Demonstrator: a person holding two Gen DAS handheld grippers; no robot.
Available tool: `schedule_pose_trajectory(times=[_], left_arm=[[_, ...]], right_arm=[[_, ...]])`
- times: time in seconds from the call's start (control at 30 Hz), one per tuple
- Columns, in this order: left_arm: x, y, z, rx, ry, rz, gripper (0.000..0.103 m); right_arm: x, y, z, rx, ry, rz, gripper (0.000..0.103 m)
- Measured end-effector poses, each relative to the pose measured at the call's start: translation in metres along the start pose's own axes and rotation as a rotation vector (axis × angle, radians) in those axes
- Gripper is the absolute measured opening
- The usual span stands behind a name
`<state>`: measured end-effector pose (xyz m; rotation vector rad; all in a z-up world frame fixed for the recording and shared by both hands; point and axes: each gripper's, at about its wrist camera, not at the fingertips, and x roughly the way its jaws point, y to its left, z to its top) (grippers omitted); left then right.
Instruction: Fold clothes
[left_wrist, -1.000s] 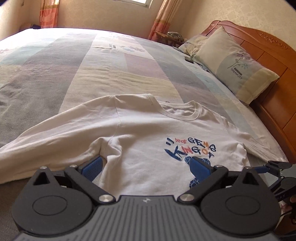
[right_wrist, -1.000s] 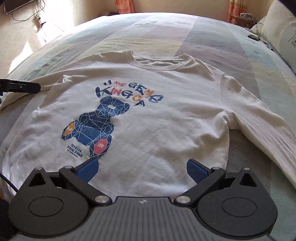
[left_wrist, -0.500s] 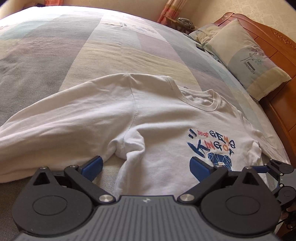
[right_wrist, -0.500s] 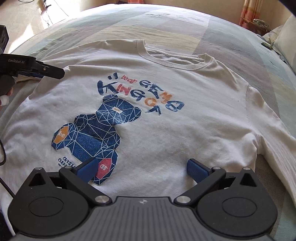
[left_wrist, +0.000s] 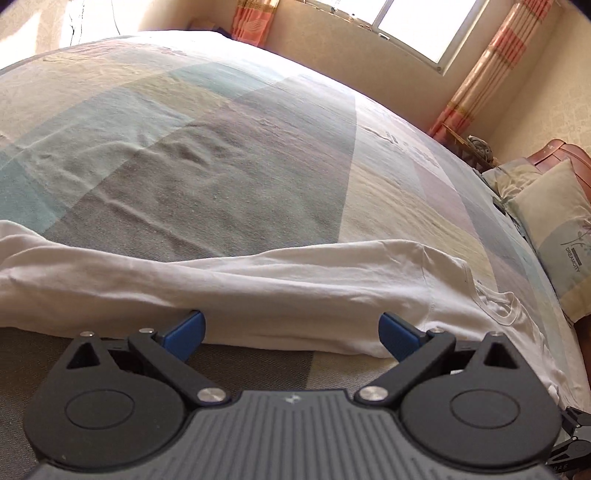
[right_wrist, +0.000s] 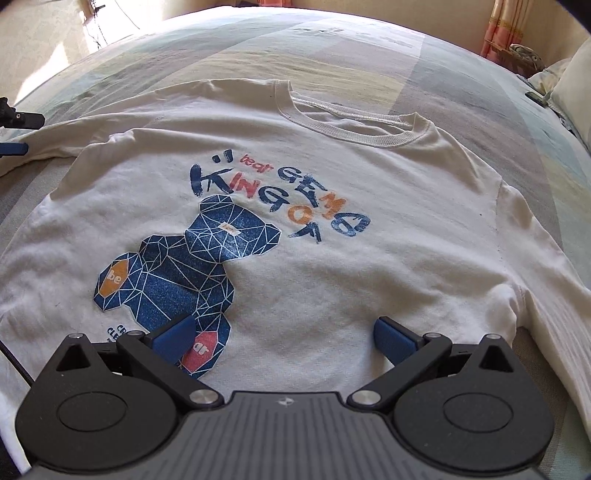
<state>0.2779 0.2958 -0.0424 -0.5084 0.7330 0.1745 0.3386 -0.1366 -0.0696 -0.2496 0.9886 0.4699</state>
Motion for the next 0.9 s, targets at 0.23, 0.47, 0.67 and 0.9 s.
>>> schedule_pose_trajectory(times=[0.23, 0.47, 0.67, 0.9], left_arm=[[-0.041, 0.053, 0.006, -0.071, -0.116, 0.065, 0.100], [-0.062, 0.116, 0.008, -0.136, -0.170, 0.136, 0.100], [-0.062, 0.152, -0.008, -0.191, -0.091, 0.211, 0.098], [-0.094, 0.136, -0.027, -0.180, -0.132, 0.201, 0.098]], right_arm=[[0.000, 0.002, 0.000, 0.009, 0.009, -0.015, 0.103], [-0.009, 0.015, 0.029, -0.024, 0.009, 0.010, 0.103], [-0.022, 0.032, 0.069, -0.083, -0.015, 0.066, 0.102], [-0.015, 0.101, 0.162, -0.324, -0.115, 0.218, 0.074]])
